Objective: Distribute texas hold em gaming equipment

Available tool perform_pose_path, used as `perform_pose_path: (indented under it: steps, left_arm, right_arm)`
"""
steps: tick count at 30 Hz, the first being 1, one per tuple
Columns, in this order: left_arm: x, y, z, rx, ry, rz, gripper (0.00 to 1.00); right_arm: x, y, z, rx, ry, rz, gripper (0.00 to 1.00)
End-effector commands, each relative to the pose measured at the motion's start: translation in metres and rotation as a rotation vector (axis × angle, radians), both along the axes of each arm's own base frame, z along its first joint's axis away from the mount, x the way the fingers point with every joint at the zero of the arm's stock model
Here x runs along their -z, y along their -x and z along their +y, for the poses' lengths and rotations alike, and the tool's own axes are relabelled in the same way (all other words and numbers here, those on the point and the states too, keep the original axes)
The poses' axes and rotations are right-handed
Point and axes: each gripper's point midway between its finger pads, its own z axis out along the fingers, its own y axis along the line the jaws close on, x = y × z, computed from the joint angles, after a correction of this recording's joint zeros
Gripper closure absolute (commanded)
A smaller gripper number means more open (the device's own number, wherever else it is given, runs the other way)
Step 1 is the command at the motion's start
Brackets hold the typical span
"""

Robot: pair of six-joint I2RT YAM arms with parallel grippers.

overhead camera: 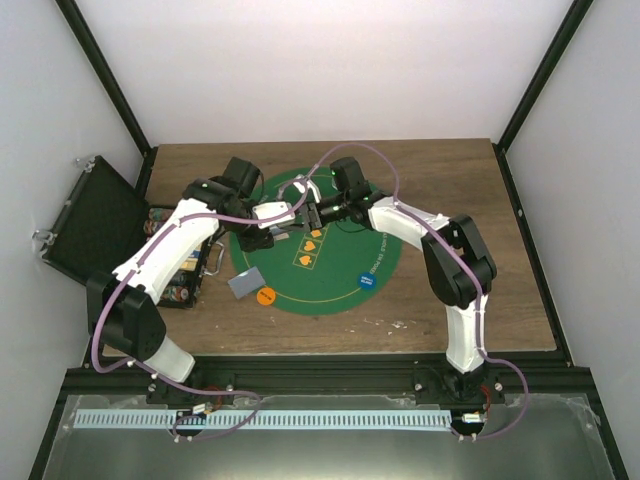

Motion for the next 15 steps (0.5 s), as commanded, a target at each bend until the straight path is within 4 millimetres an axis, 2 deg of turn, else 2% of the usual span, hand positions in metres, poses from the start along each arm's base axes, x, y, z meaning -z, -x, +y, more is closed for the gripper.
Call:
perform_pose_path:
  steps: [1,10,15]
  left_arm:
    - [-0.001,0.001,-0.005,0.017,0.022,-0.004,0.53]
    - [0.007,0.000,0.000,0.015,-0.004,-0.003,0.53]
    - [0.009,0.000,0.000,0.015,-0.006,-0.001,0.53]
  right_arm:
    - [-0.011,-0.009,-0.007,0.037,0.028,-0.043,0.56]
    - [-0.019,-0.007,-0.012,0.063,0.057,-0.068,0.72]
    - [-0.021,-0.007,-0.013,0.064,0.065,-0.069,0.87]
